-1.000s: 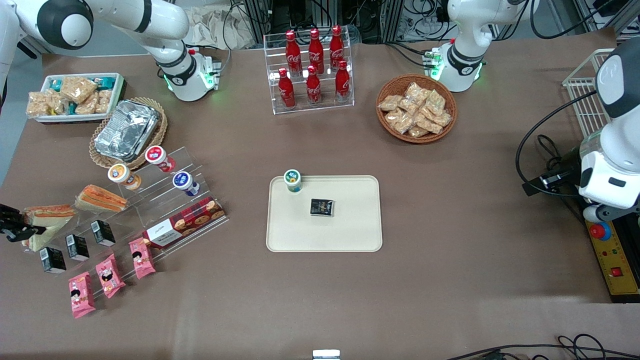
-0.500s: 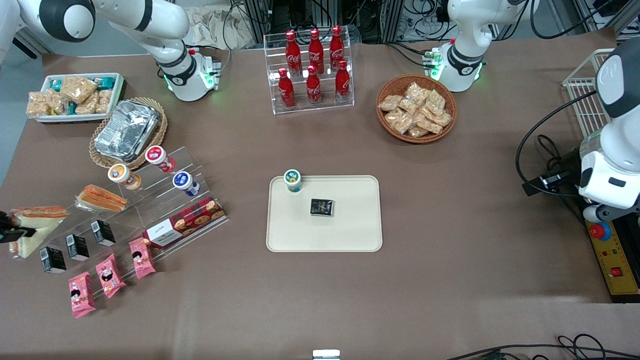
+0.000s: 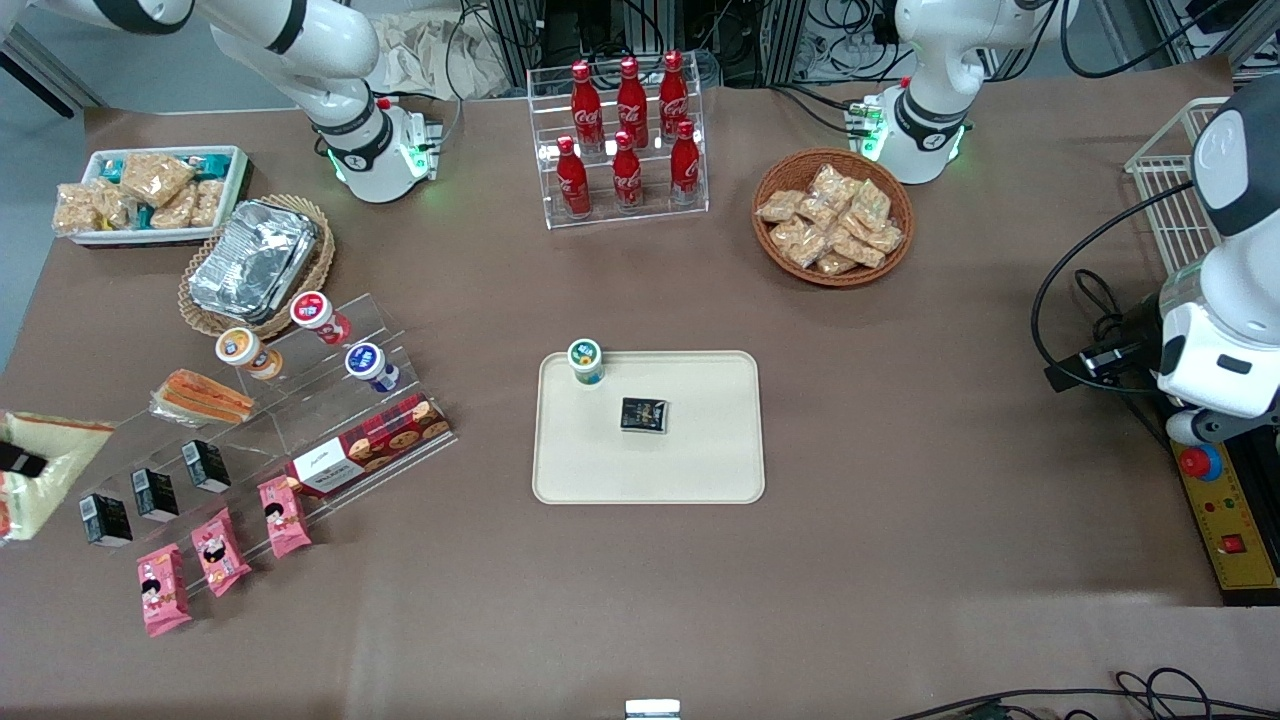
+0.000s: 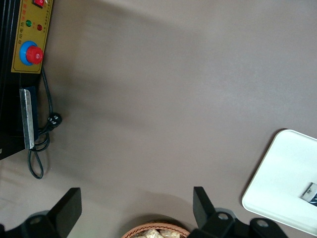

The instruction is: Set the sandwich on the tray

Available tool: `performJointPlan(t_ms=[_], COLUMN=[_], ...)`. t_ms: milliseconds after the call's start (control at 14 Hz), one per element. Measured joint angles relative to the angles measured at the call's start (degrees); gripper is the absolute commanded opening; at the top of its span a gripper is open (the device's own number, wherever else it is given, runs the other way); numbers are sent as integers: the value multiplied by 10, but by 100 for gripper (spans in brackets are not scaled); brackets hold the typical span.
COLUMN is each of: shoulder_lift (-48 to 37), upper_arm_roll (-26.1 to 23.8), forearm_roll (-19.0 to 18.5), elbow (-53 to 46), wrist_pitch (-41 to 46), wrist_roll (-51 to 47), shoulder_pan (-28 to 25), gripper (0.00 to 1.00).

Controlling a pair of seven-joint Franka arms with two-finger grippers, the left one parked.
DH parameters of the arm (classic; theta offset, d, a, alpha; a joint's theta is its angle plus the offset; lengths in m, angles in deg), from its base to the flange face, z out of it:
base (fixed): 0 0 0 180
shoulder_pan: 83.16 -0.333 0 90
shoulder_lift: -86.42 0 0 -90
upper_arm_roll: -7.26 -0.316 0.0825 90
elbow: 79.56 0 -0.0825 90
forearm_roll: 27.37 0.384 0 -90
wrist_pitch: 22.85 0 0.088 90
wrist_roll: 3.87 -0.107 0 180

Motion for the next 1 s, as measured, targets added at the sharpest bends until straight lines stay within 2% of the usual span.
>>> performJointPlan(t_ms=[143,429,500,714,857,1000], shoulder_lift=[-4,2,6,33,55,76], upper_arm_roll=[-28,-34,-35,-37,-36,-35], forearm_roll=[0,-9,-32,-133,-164,-179], elbow=[0,3,5,9,10,10], wrist_pitch=[1,-5,-15,-65,-79,-94], wrist_roll=[63,126,134,138,137,138], shoulder_pan=[-32,-139,-171,-286,-347,-381], gripper=[26,26,26,26,26,26])
